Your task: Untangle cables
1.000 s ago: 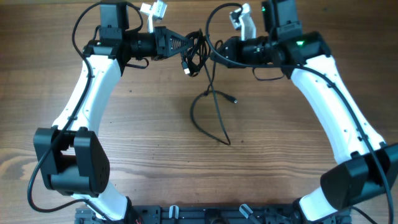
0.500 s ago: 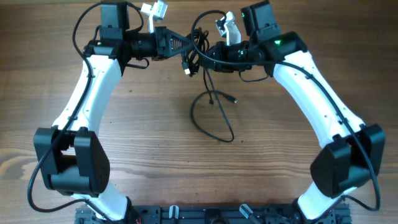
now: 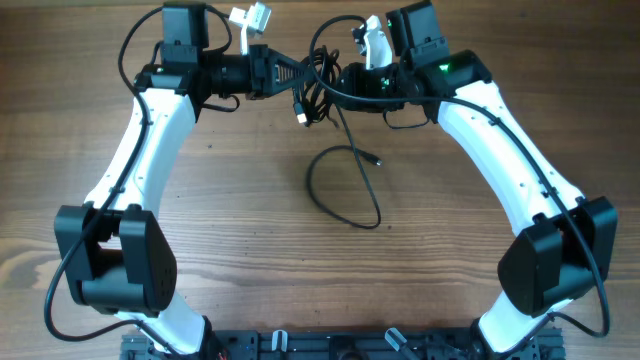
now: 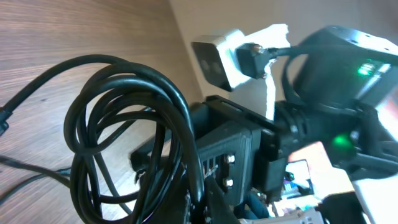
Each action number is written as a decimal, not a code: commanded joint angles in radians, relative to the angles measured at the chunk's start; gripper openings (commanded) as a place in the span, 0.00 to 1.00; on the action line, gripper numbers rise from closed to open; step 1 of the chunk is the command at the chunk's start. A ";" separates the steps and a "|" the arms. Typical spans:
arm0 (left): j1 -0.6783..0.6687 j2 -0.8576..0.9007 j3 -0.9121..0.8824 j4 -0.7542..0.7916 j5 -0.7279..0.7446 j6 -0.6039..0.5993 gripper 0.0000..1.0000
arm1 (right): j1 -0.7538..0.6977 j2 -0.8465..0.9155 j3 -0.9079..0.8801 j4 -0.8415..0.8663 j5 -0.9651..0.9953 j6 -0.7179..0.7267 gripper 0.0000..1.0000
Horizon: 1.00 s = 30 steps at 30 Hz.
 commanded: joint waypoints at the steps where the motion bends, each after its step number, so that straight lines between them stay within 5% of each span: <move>1: -0.002 -0.009 0.007 -0.005 0.181 0.099 0.04 | -0.020 0.005 0.007 -0.023 -0.053 -0.036 0.45; 9: 0.025 -0.009 0.007 -0.005 0.211 0.111 0.04 | -0.031 -0.108 0.008 -0.091 -0.070 -0.077 0.48; 20: 0.025 -0.009 0.007 -0.004 0.070 -0.229 0.04 | -0.013 -0.177 0.008 -0.027 -0.022 0.032 0.43; 30: 0.025 -0.009 0.007 -0.005 0.022 -0.308 0.04 | -0.011 -0.177 0.008 -0.034 0.106 0.080 0.44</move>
